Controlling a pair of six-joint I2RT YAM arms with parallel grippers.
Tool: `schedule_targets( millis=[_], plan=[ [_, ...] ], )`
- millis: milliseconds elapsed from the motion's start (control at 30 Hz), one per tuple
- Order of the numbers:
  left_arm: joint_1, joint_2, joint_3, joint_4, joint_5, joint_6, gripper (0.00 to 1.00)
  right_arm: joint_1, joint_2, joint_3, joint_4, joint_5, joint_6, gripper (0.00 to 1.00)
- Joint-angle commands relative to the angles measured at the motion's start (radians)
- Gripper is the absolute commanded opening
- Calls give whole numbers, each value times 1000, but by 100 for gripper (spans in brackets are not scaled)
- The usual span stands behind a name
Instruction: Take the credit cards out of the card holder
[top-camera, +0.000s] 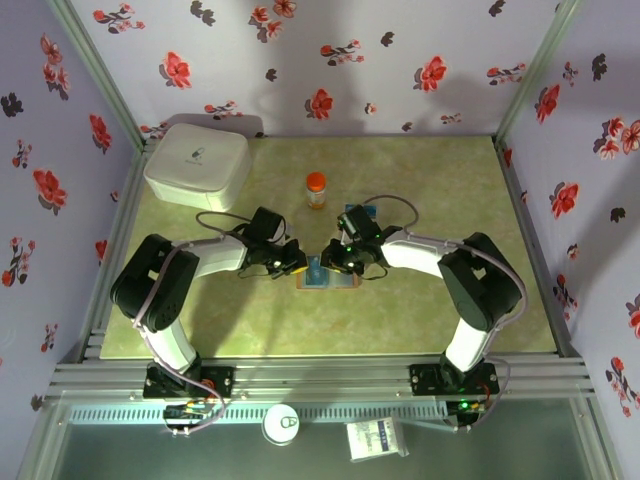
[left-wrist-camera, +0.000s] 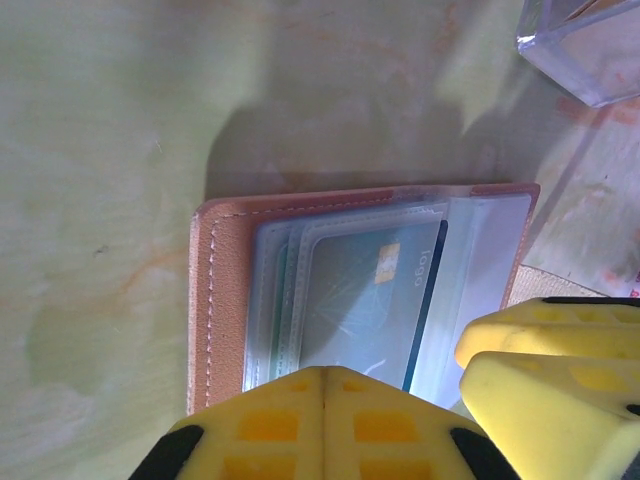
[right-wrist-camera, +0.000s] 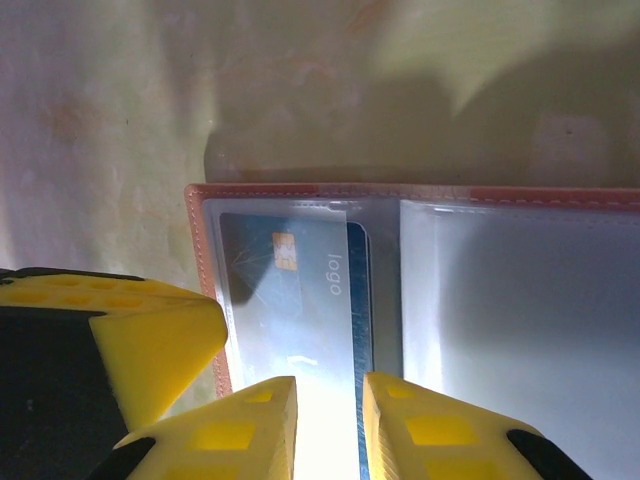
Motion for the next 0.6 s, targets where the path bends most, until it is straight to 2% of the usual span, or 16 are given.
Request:
schedule_targets(
  millis=[0,567],
  plan=[
    [10,24,-15,-20,0,29,3,9,23,33,30,-28,19,24],
    [18,34,-22,-31,0,33,2,12,76,43,16,-27,9,23]
  ],
)
